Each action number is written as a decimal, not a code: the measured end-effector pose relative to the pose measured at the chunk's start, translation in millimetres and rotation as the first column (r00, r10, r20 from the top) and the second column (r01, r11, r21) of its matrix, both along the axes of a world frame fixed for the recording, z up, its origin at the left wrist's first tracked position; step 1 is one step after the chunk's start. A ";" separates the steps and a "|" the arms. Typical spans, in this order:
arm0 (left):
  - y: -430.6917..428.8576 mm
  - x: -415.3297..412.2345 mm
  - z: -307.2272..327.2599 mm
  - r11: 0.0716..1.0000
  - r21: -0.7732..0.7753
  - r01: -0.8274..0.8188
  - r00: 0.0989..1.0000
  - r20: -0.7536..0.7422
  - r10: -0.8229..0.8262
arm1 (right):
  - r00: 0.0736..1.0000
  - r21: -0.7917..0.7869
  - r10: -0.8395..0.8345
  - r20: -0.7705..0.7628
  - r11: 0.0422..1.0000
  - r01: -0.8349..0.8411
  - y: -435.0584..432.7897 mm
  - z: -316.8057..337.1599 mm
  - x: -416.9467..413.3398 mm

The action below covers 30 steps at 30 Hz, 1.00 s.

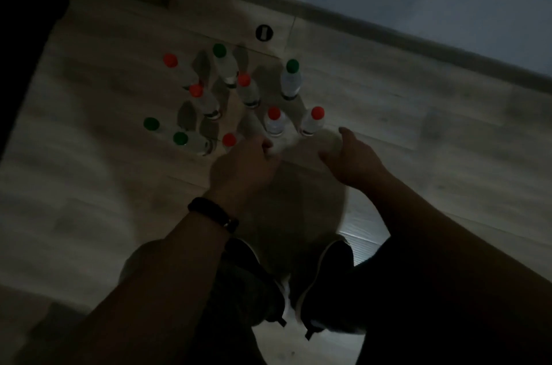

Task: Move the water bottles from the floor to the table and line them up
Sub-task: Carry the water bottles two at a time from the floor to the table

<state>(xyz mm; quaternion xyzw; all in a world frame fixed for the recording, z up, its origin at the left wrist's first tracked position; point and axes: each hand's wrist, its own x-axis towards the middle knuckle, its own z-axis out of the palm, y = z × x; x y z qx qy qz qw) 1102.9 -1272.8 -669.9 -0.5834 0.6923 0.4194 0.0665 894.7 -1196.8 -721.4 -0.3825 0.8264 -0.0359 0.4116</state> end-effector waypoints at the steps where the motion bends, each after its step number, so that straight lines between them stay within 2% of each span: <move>1: -3.7 -2.6 -16.0 1.000 -0.016 0.002 1.000 -0.018 -0.002 | 1.000 -0.022 -0.020 -0.002 1.000 0.020 -5.2 -20.0 -2.2; 4: -11.5 -7.1 -57.1 1.000 -0.029 -0.006 0.997 -0.072 0.004 | 0.995 -0.078 -0.098 0.021 0.992 0.099 -19.8 -76.8 -8.0; 7: -19.6 -15.9 -83.5 0.998 -0.052 0.043 0.994 -0.094 -0.047 | 0.966 -0.129 -0.228 0.123 0.961 0.244 -32.6 -123.8 -8.9; 11: -40.3 -38.1 -91.9 0.971 -0.208 0.120 0.986 -0.092 -0.142 | 0.937 -0.292 -0.299 0.183 0.893 0.342 -54.0 -161.1 -11.3; 15: -58.6 -29.3 -100.7 0.965 -0.245 0.087 0.985 -0.124 -0.121 | 0.927 -0.437 -0.301 0.226 0.819 0.372 -68.2 -180.9 -11.2; 19: -70.2 -18.4 -104.0 0.956 -0.294 -0.002 0.976 -0.207 -0.062 | 0.917 -0.470 -0.305 0.258 0.789 0.395 -73.5 -168.2 -10.7; 22: -72.6 -11.4 -118.0 0.949 -0.314 0.024 0.985 -0.157 -0.077 | 0.932 -0.499 -0.274 0.236 0.789 0.358 -72.1 -137.3 -15.9; 27: -75.5 -15.3 -134.0 0.975 -0.217 -0.039 0.924 -0.379 -0.047 | 0.962 -0.605 -0.176 0.211 0.749 0.270 -66.9 -72.7 -16.4; 30: -82.3 -21.8 -145.2 0.984 -0.178 0.027 0.914 -0.394 -0.096 | 0.975 -0.652 -0.134 0.177 0.726 0.218 -58.1 -60.2 -16.0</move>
